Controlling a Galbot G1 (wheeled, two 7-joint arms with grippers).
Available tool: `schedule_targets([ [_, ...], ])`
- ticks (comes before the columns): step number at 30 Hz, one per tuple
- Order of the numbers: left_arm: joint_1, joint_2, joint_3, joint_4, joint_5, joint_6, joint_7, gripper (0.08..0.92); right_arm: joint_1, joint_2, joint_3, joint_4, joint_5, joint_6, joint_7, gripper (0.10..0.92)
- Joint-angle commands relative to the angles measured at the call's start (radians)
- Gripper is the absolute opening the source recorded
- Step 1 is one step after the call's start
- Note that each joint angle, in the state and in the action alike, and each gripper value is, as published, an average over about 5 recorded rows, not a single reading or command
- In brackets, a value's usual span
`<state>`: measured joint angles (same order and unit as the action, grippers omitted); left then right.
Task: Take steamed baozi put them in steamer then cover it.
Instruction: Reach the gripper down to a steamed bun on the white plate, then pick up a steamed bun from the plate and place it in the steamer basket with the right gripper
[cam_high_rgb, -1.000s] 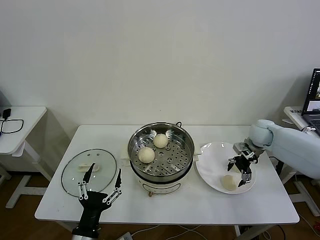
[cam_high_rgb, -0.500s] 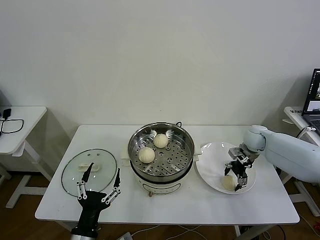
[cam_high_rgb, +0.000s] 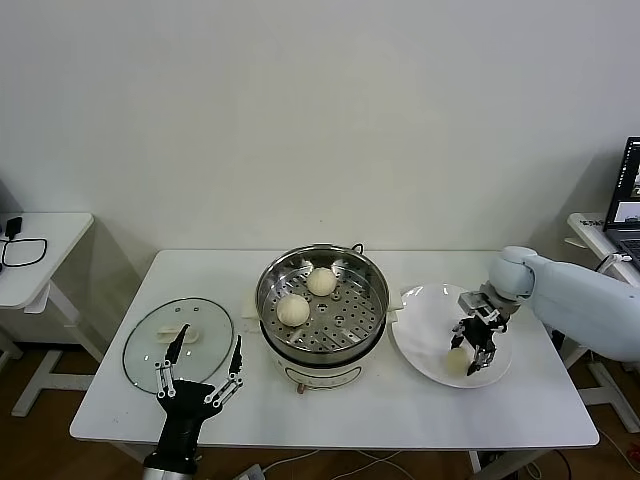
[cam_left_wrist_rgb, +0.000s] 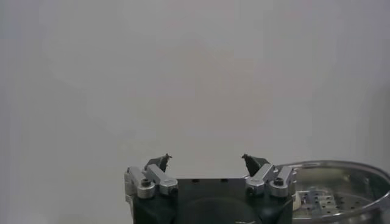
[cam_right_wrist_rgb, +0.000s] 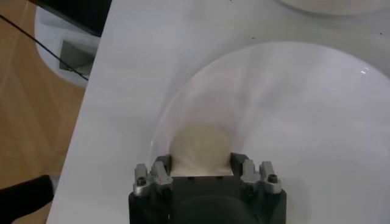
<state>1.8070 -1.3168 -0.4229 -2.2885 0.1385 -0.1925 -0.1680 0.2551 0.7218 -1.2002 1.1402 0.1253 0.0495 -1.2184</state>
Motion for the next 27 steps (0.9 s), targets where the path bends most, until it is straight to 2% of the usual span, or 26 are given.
schedule_targets([
  [1,-0.001,0.005,0.002,-0.003,-0.001,0.002,0.000,0.823,0.242,0.014,-0.023,0.096,0.003,0.115,-0.010,0.645],
  [7,-0.003,0.010,0.008,-0.008,-0.001,0.002,0.000,0.823,0.468,0.124,-0.052,0.212,0.007,0.302,-0.002,0.645],
  [12,0.001,0.010,0.012,-0.012,-0.001,0.001,-0.001,0.823,0.541,0.248,-0.050,0.271,-0.008,0.406,0.020,0.647],
  [19,0.009,0.010,0.009,-0.019,-0.001,-0.003,-0.003,0.823,0.516,0.370,-0.038,0.338,-0.116,0.508,0.048,0.645],
  [27,0.010,0.011,0.005,-0.018,-0.002,-0.006,-0.004,0.823,0.388,0.400,-0.056,0.400,-0.275,0.599,0.067,0.645],
])
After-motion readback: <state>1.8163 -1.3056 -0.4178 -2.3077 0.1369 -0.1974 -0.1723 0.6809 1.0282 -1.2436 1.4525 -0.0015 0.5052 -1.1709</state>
